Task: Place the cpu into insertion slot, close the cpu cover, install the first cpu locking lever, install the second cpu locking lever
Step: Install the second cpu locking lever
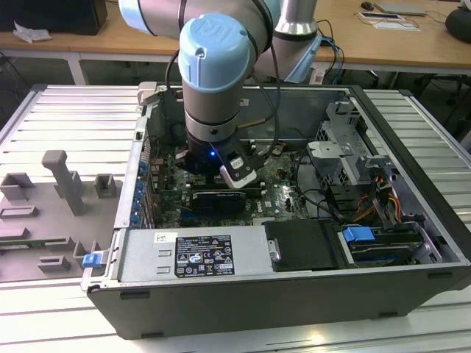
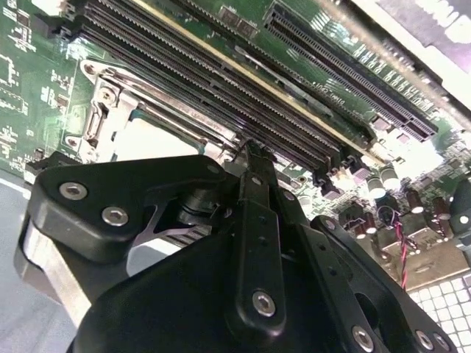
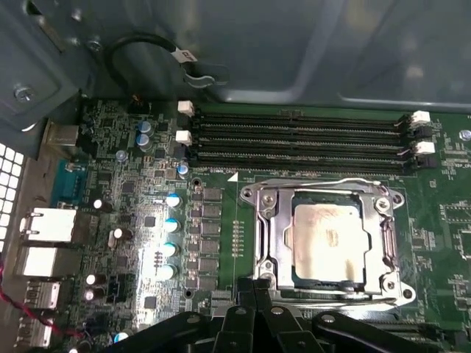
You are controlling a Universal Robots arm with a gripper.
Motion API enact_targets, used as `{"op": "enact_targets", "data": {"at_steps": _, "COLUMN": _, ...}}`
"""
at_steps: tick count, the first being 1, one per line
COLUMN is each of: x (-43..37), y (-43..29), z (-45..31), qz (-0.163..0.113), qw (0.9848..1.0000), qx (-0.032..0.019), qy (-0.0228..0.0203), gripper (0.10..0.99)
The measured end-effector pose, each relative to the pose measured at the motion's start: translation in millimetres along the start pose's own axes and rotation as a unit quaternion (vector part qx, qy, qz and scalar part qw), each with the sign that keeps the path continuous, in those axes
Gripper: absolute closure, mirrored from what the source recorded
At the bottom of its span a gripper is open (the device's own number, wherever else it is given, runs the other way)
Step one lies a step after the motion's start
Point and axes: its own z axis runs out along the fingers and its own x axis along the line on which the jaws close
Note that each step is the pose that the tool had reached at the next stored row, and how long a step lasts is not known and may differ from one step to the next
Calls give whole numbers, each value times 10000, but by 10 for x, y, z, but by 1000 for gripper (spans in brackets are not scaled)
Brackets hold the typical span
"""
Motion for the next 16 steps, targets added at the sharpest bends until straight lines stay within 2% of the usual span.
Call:
{"op": "enact_targets", "data": {"at_steps": 2, "x": 2, "y": 3, "z": 16, "qz": 0, "qw": 10000, "qx": -46, "qy": -2, "gripper": 980}}
{"op": "enact_targets", "data": {"at_steps": 5, "x": 12, "y": 4, "z": 18, "qz": 0, "qw": 10000, "qx": -67, "qy": -2, "gripper": 980}}
{"op": "enact_targets", "data": {"at_steps": 16, "x": 9, "y": 67, "z": -201, "qz": 0, "qw": 10000, "qx": -68, "qy": -2, "gripper": 980}}
